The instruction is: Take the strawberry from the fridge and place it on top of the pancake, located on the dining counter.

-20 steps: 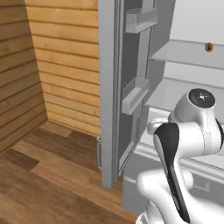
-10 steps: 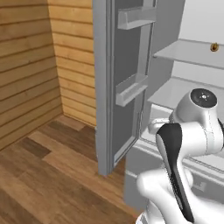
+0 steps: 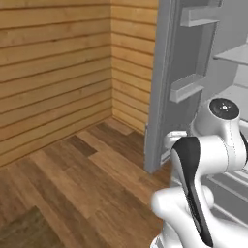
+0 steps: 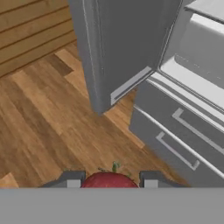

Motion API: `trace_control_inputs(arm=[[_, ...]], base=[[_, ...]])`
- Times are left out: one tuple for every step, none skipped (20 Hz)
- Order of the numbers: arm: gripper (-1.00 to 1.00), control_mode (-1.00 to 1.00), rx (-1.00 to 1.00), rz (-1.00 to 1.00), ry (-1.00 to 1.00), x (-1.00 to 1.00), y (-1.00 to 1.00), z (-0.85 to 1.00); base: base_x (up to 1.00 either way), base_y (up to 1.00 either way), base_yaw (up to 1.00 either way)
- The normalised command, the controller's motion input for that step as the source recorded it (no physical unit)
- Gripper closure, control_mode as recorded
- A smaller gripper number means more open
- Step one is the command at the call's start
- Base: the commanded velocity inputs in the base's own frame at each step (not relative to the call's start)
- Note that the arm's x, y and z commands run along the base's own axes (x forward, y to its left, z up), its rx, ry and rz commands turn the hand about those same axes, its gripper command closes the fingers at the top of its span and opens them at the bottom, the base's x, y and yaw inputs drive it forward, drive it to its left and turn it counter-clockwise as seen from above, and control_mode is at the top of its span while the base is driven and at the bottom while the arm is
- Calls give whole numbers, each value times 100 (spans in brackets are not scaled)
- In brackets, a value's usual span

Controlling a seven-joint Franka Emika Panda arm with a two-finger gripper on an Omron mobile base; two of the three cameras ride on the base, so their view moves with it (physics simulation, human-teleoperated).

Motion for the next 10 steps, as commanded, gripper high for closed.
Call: trace_control_inputs(arm=[[100,100,0,0,0,0,0,0],[100,100,0,0,0,0,0,0],[100,100,0,0,0,0,0,0],[100,100,0,0,0,0,0,0],[100,100,0,0,0,0,0,0],[100,100,0,0,0,0,0,0],[100,100,0,0,0,0,0,0],[100,100,0,0,0,0,0,0],[100,100,0,0,0,0,0,0],[100,100,0,0,0,0,0,0]], base=[[-51,64,53],[-43,54,57],[-38,31,61],[-33,19,63],[-31,15,63],[-33,21,62],[-31,27,62],[-23,38,63],[0,42,67],[0,36,69]])
